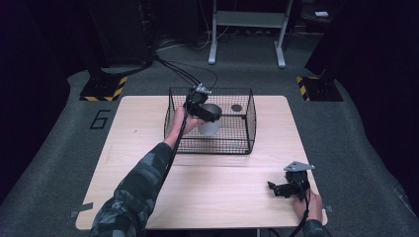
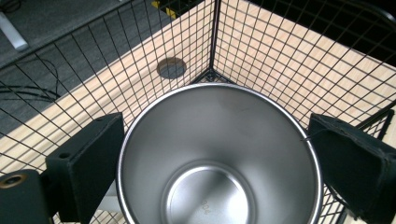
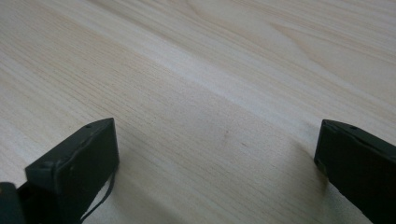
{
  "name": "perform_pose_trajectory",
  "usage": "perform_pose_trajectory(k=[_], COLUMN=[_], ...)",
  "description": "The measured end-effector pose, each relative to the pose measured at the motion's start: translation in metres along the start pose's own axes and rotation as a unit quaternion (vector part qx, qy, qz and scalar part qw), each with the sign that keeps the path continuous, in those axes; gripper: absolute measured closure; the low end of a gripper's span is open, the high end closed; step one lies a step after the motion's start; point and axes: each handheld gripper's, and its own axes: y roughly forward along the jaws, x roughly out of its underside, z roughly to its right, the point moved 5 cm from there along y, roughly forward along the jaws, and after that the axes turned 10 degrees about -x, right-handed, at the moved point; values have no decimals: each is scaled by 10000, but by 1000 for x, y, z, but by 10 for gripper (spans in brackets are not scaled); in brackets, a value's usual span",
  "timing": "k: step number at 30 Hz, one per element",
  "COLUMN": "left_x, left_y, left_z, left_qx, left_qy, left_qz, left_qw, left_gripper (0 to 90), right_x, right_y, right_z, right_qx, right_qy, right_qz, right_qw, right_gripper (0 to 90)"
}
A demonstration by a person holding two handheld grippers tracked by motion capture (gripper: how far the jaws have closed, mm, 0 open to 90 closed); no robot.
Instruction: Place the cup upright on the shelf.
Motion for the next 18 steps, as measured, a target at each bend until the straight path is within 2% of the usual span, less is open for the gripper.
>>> perform_pose_trajectory(k=[10,18], left_x=[9,13], left_y=[12,20], left_z=[0,1], left_qx=[27,44], left_qy=[-64,-29], left_qz=[-230,-388], left_qw=[9997,9992], left_gripper=[67,67], right_x=[0,0], right_y=[0,0], right_z=[0,0], right_qx=[-2,-3], right_qy=[4,3], right_qz=[1,0], right_qw=[10000,10000], right_gripper=[0,0])
